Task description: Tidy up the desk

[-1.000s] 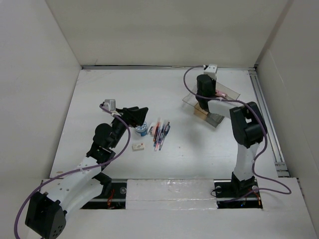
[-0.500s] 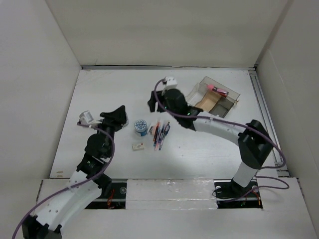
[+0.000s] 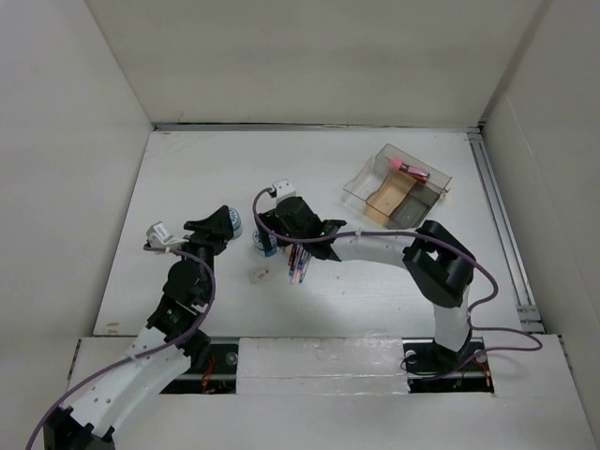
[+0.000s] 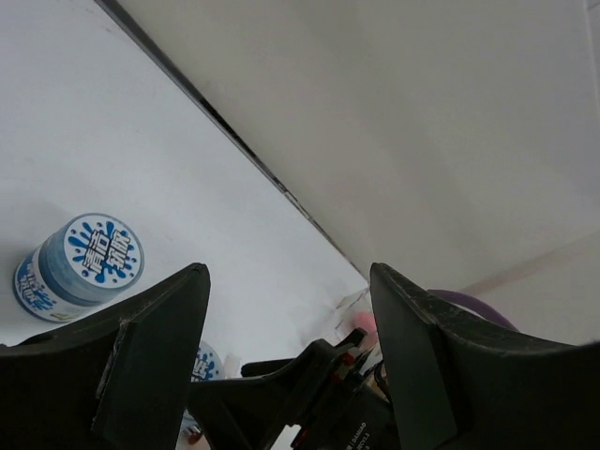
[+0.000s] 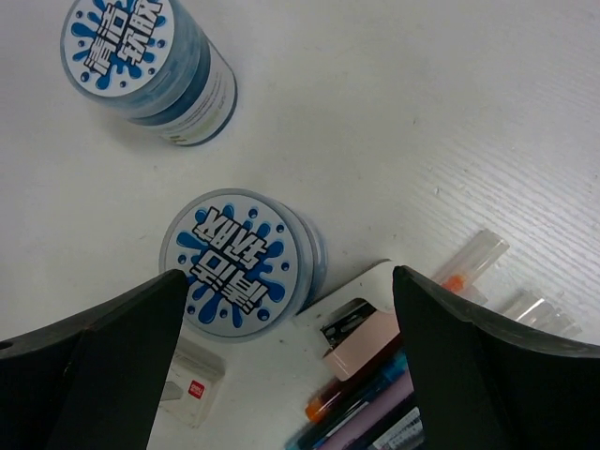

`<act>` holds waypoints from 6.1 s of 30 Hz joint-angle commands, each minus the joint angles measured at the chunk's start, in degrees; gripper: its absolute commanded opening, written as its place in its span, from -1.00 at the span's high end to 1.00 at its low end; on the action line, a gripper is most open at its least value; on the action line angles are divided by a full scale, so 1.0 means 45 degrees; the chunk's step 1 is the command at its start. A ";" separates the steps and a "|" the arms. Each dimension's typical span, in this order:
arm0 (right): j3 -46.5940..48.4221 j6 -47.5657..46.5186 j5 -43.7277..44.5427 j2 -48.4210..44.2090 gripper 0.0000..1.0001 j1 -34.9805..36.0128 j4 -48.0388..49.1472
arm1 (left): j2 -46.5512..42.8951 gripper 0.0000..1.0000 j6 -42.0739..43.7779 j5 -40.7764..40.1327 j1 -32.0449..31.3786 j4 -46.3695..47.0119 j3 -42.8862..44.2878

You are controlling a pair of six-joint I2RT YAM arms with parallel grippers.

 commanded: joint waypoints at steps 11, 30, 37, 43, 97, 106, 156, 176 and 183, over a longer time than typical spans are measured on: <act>0.1485 -0.0702 0.0476 0.1147 -0.86 0.0629 -0.0442 | -0.0350 -0.31 0.0187 0.0057 -0.0041 0.0342 0.0484; 0.0764 0.0703 0.0944 -0.1701 -0.08 0.0006 0.2117 | 0.0099 -0.30 0.0420 0.0643 -0.0041 0.0594 0.0660; -0.0348 0.1251 0.2605 -0.2934 -0.08 -0.2883 0.1785 | 0.0839 -0.30 0.0636 0.1170 -0.0041 0.0733 0.0914; 0.0215 0.1251 0.3854 -0.2213 -0.10 -0.4894 0.0418 | 0.1484 -0.30 0.0929 0.1775 -0.0041 0.0967 0.1167; 0.3769 -0.0135 -0.0304 0.1749 -0.81 -0.0505 -0.0774 | -0.0994 -0.27 0.0265 0.0292 -0.0041 0.0577 0.0210; 0.6268 -0.0350 -0.1186 0.4229 -0.85 0.0393 -0.1593 | -0.2066 -0.28 -0.0827 -0.0840 -0.0041 -0.0164 -0.0023; 0.0372 0.2227 0.3015 -0.2253 0.01 -0.6422 -0.0109 | 0.5374 -0.27 0.2453 0.4784 -0.0041 0.0635 0.3240; 0.0627 0.3146 0.4246 -0.1410 -0.84 -0.6422 -0.1439 | 0.4846 -0.28 0.2414 0.4804 -0.0041 0.1143 0.2828; 0.0238 0.2775 0.3994 -0.2601 -0.84 -0.5252 -0.1323 | 0.4475 -0.28 0.2336 0.4511 -0.0041 0.1104 0.2653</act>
